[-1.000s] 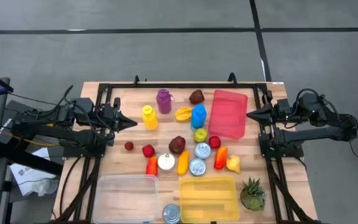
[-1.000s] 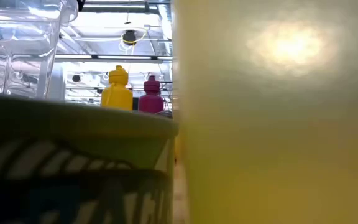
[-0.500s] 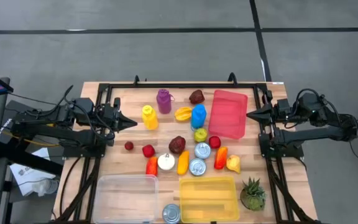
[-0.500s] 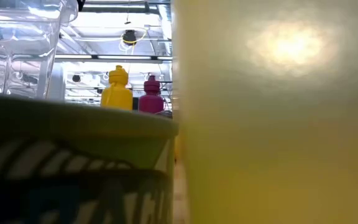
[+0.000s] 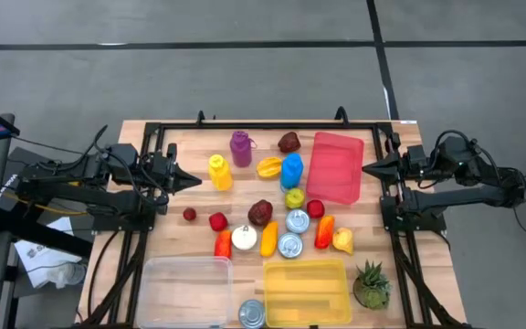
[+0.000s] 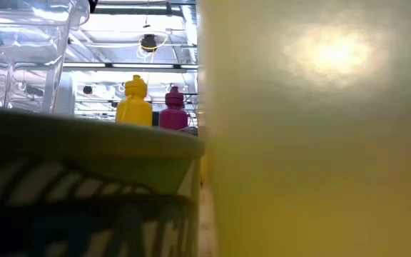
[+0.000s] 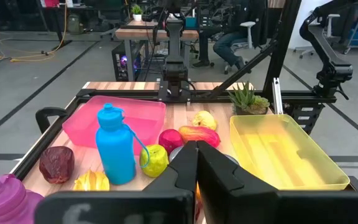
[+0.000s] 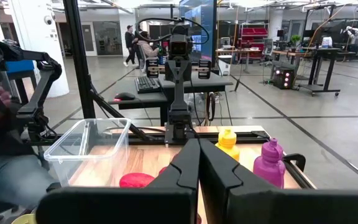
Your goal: Pick & Place Food Item
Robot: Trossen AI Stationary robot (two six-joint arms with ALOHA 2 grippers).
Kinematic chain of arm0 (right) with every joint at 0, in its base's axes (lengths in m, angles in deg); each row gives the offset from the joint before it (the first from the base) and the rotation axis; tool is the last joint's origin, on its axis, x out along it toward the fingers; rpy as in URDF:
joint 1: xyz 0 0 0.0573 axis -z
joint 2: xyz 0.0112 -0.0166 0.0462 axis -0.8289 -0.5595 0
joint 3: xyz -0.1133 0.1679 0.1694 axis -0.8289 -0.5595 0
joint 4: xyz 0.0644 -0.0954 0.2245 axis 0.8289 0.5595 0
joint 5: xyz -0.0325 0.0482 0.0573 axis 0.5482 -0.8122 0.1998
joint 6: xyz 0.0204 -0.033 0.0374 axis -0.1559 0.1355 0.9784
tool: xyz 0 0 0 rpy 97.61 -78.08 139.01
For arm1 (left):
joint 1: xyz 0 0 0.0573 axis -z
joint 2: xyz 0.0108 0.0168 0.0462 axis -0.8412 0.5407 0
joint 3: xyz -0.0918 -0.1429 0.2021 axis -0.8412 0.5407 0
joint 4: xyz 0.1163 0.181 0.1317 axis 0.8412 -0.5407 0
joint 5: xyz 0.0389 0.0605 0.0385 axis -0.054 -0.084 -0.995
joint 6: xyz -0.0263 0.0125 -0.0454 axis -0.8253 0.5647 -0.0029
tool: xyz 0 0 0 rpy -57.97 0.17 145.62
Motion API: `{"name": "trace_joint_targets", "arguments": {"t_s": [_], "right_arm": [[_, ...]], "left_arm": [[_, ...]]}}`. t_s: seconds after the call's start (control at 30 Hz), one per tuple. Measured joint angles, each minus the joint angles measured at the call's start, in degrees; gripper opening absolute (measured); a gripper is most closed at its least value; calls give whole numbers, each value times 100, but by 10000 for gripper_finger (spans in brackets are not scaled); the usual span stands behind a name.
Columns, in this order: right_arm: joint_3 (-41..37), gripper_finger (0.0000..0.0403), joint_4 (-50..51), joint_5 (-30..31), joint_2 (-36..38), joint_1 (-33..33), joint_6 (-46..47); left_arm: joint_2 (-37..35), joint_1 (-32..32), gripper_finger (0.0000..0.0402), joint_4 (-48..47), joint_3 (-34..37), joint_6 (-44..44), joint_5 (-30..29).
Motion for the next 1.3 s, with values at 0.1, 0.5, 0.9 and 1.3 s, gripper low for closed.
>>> {"name": "trace_joint_targets", "arguments": {"t_s": [0.1,0.5,0.9,1.3], "right_arm": [[2,0,0,0,0,-2,0],[0,0,2,0,1,0,0],[2,0,-186,0,0,0,319],[0,0,104,402,-133,0,632]], "left_arm": [[-1,1,0,0,0,0,0],[3,1,0,876,0,-47,2],[3,1,0,1517,-2,-488,13],[66,1,0,1692,-2,-478,-4]]}}
